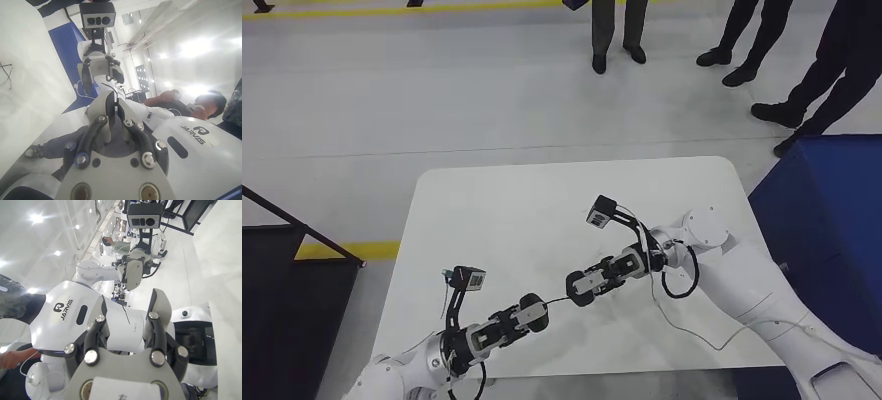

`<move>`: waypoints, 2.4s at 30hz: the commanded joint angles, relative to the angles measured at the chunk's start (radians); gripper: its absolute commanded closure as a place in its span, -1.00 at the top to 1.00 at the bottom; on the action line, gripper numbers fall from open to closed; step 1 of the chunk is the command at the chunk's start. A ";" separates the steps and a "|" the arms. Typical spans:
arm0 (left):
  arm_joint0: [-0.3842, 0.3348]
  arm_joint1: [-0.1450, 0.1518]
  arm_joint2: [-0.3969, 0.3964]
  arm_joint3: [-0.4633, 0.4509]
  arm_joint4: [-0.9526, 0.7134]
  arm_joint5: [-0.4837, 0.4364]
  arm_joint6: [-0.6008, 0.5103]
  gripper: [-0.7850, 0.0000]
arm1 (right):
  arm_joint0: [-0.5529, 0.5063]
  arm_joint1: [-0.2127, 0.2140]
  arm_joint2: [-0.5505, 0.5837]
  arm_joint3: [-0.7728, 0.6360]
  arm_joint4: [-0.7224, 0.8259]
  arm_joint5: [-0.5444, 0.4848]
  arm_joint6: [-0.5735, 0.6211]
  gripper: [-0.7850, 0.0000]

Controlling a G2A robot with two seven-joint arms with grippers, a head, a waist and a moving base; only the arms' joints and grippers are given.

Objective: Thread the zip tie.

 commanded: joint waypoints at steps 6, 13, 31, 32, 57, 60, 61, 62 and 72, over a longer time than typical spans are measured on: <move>-0.020 -0.005 0.049 0.014 0.078 -0.007 0.045 -1.00 | -0.003 -0.014 -0.007 0.002 0.003 0.003 0.004 -0.17; -0.030 -0.009 0.073 0.015 0.108 -0.016 0.075 -1.00 | -0.009 -0.023 -0.004 0.008 -0.013 0.007 0.010 -0.41; -0.029 -0.011 0.092 0.010 0.147 -0.023 0.134 -1.00 | -0.027 -0.035 0.026 0.008 -0.041 0.023 0.025 -0.71; -0.028 -0.012 0.092 0.009 0.146 -0.024 0.137 -1.00 | -0.029 -0.035 0.028 0.007 -0.041 0.025 0.026 -0.72; -0.003 -0.007 0.066 0.007 0.103 -0.073 0.136 1.00 | -0.063 -0.041 0.092 0.030 -0.049 0.036 0.025 -1.00; 0.007 -0.004 0.028 0.022 0.055 -0.093 0.139 1.00 | -0.078 -0.029 0.150 0.058 -0.020 0.035 0.033 -1.00; 0.010 -0.003 0.014 0.031 0.036 -0.096 0.136 1.00 | -0.085 -0.024 0.175 0.070 -0.006 0.037 0.034 -1.00; 0.011 -0.001 0.003 0.037 0.021 -0.100 0.127 1.00 | -0.093 -0.018 0.196 0.077 0.003 0.044 0.040 -1.00; 0.013 0.000 -0.010 0.045 -0.002 -0.108 0.111 1.00 | -0.113 -0.008 0.239 0.084 -0.008 0.045 0.017 -1.00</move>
